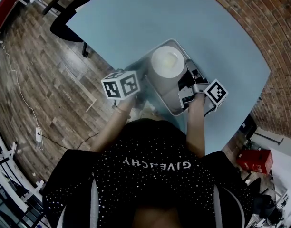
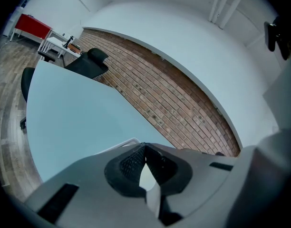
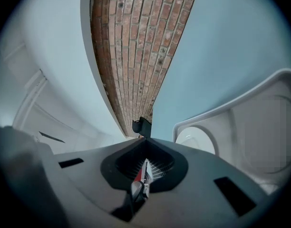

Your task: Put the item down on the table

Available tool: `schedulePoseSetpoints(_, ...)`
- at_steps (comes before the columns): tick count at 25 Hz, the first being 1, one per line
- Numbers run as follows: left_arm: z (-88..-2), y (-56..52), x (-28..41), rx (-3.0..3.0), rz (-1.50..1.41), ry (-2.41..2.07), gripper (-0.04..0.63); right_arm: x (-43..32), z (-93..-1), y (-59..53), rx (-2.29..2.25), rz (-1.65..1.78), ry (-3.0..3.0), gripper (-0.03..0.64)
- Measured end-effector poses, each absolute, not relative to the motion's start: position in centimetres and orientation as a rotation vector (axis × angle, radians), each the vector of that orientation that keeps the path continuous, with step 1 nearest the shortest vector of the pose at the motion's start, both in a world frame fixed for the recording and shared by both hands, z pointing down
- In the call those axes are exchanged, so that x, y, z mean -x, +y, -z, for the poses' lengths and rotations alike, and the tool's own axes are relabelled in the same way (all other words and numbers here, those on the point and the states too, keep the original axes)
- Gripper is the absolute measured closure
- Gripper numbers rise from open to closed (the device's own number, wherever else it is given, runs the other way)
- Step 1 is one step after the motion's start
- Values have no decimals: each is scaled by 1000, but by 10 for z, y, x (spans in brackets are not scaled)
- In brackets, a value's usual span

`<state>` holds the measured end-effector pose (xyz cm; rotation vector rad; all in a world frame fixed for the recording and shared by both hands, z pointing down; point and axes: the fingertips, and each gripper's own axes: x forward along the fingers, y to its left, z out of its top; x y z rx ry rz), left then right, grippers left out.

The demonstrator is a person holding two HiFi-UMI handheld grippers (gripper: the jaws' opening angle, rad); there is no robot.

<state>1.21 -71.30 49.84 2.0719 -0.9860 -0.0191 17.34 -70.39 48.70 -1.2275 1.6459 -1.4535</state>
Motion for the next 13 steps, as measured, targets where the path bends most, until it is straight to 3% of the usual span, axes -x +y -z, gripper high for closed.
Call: schedulePoseSetpoints(13,-501,-708,-14,-2053,-8,-986,584,-181,-492,-701,1232,1486,1629,606)
